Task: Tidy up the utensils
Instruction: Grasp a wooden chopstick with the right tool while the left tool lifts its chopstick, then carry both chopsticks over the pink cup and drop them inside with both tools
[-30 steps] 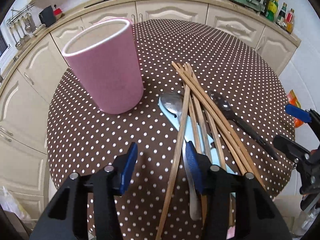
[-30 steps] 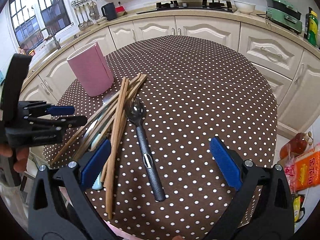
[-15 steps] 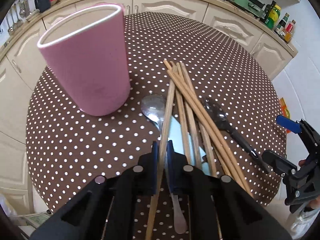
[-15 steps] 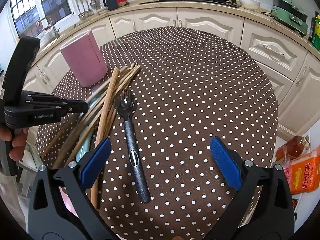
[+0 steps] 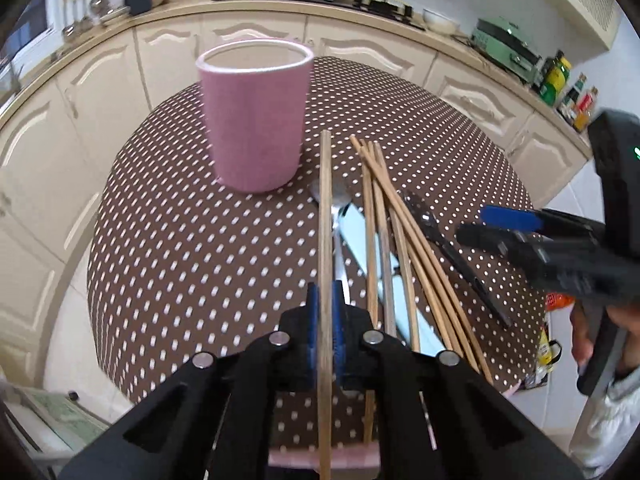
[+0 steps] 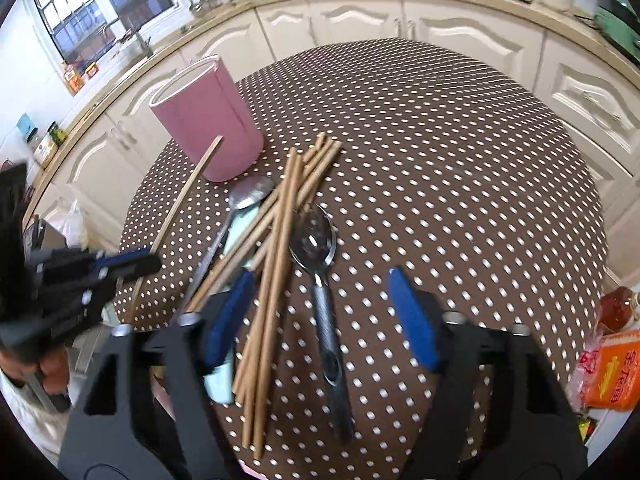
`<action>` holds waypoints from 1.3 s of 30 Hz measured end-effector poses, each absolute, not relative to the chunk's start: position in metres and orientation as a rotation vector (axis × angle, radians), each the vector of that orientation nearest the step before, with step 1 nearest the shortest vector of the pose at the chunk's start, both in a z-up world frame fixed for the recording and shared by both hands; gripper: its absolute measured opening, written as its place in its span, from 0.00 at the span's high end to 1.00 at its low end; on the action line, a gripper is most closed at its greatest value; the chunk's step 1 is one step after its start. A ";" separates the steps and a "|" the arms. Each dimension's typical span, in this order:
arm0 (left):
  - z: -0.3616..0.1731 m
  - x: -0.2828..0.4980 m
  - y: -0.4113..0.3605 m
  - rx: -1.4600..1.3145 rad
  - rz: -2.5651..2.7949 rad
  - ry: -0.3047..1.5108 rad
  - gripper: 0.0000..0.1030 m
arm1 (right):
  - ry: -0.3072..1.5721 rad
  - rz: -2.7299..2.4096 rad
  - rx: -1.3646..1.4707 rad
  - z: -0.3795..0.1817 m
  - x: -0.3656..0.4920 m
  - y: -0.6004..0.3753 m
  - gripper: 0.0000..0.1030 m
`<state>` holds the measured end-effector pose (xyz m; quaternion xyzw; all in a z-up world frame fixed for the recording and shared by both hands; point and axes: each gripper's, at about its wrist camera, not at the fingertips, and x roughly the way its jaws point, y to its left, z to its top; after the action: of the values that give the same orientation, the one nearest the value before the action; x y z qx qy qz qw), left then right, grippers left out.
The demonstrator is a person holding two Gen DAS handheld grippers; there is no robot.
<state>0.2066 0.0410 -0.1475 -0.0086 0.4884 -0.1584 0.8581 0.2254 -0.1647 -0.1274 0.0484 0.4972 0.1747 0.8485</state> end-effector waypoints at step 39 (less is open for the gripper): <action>-0.062 0.154 0.075 -0.111 -0.274 0.543 0.94 | 1.007 0.439 0.051 -0.092 0.268 -0.083 0.94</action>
<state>0.1540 0.0745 -0.0618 -0.0546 0.2672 -0.1348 0.9526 0.2678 -0.0832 -0.0919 0.0241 0.4785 0.2086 0.8526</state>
